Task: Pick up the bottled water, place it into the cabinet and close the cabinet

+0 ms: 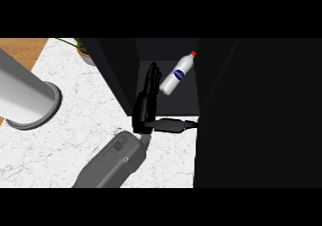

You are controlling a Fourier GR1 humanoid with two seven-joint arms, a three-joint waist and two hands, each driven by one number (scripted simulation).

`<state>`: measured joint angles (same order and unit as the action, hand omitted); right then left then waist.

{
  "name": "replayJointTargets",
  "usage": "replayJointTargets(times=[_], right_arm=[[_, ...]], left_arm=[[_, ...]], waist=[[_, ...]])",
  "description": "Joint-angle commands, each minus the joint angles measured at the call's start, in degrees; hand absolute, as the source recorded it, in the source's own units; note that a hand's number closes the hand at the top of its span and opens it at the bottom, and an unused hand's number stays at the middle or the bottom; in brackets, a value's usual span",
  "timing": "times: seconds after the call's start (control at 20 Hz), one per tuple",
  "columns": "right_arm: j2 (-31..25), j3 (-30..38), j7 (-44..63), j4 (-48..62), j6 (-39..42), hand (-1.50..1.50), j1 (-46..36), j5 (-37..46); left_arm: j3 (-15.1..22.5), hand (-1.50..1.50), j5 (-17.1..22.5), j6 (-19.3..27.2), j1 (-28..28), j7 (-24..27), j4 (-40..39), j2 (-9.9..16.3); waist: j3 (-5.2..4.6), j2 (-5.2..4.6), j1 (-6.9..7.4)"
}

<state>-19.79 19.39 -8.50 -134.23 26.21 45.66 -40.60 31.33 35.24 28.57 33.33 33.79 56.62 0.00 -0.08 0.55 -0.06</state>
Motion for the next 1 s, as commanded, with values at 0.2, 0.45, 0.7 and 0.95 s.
replayJointTargets(times=[0.2,0.45,0.7,0.95], right_arm=[[-0.17,0.55,3.9,-9.61,-1.63,-1.5,1.29,-1.2],[0.69,-2.81,3.56,-11.48,0.95,1.5,2.17,3.34],[-2.44,-3.22,4.41,-10.44,4.91,1.5,3.35,1.24],[-4.17,-7.2,5.69,-11.68,9.29,1.5,4.31,7.14]], left_arm=[[9.25,1.5,-2.07,-0.02,-17.63,-2.58,20.47,3.77],[12.83,1.5,-4.23,-0.07,-24.93,-3.22,30.43,9.79],[11.0,1.5,-3.25,-4.84,-32.12,-3.01,37.34,20.15],[6.88,1.5,-2.01,-6.37,-34.14,-4.18,42.36,26.2]], waist=[[0.0,-0.07,0.79],[0.01,-0.09,0.49],[0.0,-0.1,0.47],[-0.03,-0.03,0.06]])
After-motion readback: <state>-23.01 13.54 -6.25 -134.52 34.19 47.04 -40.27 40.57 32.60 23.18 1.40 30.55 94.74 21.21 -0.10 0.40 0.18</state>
